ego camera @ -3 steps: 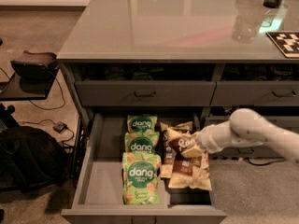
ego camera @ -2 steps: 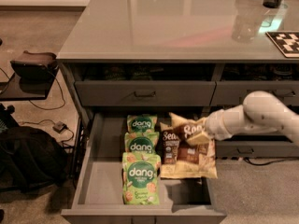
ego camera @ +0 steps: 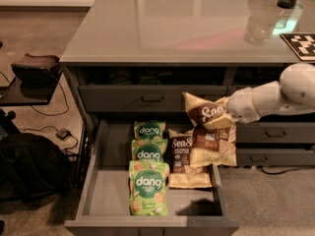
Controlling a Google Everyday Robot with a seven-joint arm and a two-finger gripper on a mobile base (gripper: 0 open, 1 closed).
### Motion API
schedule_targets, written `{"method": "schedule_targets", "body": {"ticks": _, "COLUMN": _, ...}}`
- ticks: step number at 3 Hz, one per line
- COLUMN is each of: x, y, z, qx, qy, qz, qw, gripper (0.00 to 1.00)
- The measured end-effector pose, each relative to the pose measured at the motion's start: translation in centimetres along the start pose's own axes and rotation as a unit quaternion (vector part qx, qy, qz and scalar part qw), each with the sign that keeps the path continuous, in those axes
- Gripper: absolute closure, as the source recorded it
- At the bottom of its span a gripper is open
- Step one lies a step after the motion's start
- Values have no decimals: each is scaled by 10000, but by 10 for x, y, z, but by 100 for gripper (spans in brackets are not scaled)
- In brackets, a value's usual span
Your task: Pick brown chip bag from middle drawer and place on counter
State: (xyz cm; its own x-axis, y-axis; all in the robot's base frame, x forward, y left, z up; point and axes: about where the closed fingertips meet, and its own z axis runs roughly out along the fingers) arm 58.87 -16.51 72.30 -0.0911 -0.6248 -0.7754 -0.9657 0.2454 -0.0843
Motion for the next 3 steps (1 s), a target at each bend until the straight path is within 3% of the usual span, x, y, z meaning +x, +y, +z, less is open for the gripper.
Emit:
{"method": "schedule_targets", "body": {"ticks": 1, "x": -40, "y": -6, "z": -35, "qx": 128, "qy": -308, "qz": -378, "qw": 9987, "gripper": 100}}
{"method": "schedule_targets", "body": {"ticks": 3, "x": -99, "y": 0, "z": -96, "qx": 586, "qy": -783, "qz": -902, "qw": 9911, "gripper": 100}}
